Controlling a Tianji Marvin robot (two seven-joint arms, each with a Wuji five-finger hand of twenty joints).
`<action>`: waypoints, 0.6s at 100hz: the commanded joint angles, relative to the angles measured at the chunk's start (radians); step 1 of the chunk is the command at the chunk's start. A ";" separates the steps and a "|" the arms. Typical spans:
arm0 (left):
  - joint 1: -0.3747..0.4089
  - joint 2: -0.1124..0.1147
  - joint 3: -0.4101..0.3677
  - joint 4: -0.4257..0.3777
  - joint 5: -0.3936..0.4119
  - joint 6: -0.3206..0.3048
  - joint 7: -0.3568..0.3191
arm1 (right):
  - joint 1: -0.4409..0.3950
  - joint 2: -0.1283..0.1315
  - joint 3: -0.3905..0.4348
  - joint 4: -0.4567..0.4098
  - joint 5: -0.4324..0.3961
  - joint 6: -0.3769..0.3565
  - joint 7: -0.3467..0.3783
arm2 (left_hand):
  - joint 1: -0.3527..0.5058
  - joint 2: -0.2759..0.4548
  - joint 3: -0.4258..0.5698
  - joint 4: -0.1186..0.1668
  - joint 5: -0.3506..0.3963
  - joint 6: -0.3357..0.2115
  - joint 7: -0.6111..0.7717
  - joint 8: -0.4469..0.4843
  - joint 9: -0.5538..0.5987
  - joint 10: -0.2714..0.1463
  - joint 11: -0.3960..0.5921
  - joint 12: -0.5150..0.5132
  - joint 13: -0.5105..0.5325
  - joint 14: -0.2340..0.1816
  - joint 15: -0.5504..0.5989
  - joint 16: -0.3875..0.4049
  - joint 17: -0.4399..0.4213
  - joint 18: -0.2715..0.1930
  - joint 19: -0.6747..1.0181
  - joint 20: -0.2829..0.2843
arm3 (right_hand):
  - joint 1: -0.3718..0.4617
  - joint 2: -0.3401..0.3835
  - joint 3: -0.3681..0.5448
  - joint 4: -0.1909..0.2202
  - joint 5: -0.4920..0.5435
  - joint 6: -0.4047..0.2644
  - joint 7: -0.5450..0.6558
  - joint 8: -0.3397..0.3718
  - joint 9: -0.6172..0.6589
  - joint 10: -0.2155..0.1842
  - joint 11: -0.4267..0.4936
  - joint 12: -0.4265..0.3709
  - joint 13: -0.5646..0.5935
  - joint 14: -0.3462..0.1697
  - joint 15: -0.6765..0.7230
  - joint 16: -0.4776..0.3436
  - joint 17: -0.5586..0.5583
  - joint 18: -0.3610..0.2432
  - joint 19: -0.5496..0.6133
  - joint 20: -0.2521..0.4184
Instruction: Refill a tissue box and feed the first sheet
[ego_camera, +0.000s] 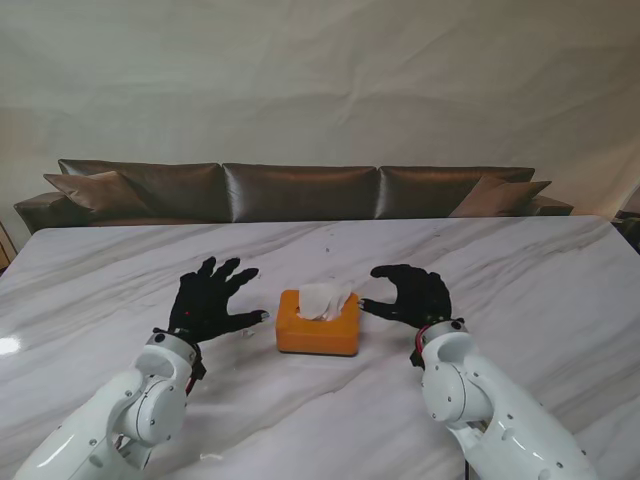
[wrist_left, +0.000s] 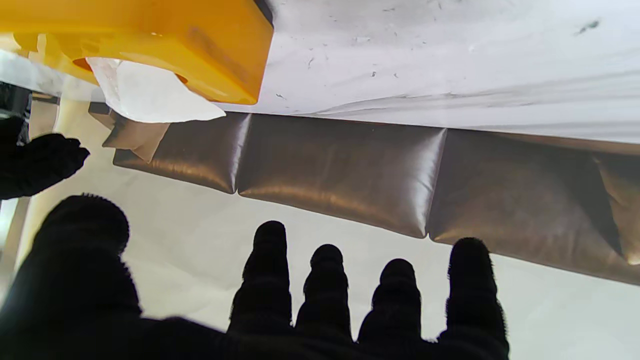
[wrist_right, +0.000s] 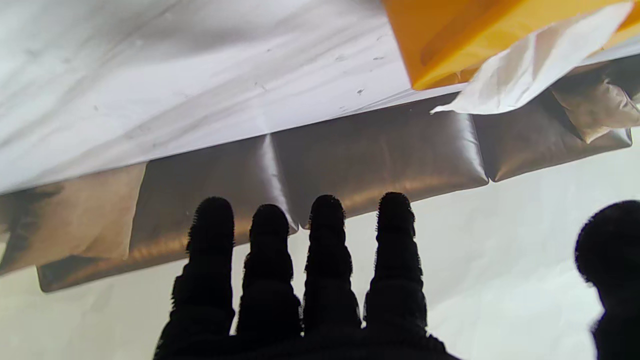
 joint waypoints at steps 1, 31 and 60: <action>0.002 0.010 -0.007 -0.019 0.002 -0.004 -0.031 | 0.004 0.008 0.007 0.003 -0.006 -0.017 0.017 | -0.043 -0.004 0.003 0.024 -0.047 -0.029 -0.034 -0.028 -0.045 -0.027 -0.045 -0.021 -0.053 -0.024 -0.029 -0.015 -0.022 0.004 -0.262 -0.018 | -0.047 0.019 0.024 -0.008 -0.040 -0.038 -0.019 -0.015 -0.042 -0.039 -0.018 -0.020 -0.031 -0.041 -0.023 -0.023 -0.023 -0.044 -0.030 -0.024; -0.001 0.012 -0.006 -0.021 0.024 -0.013 -0.028 | -0.001 0.021 0.018 -0.010 -0.065 -0.054 0.028 | -0.066 -0.002 0.018 0.024 -0.050 -0.017 -0.072 -0.046 -0.040 -0.038 -0.041 -0.020 -0.053 -0.027 -0.037 -0.008 -0.021 0.012 -0.299 -0.017 | -0.042 0.009 0.027 -0.003 -0.054 -0.040 -0.005 -0.028 -0.053 -0.043 -0.013 -0.033 -0.041 -0.052 -0.036 -0.034 -0.030 -0.049 -0.045 -0.051; 0.002 0.022 -0.016 -0.026 0.076 -0.025 -0.051 | -0.008 0.027 0.020 -0.025 -0.092 -0.058 0.041 | -0.081 -0.006 0.028 0.027 -0.042 -0.015 -0.084 -0.051 -0.037 -0.045 -0.041 -0.021 -0.052 -0.037 -0.044 -0.010 -0.027 0.022 -0.420 -0.048 | -0.038 0.001 0.030 0.000 -0.076 -0.023 0.004 -0.044 -0.060 -0.042 -0.011 -0.043 -0.044 -0.050 -0.041 -0.039 -0.032 -0.049 -0.048 -0.066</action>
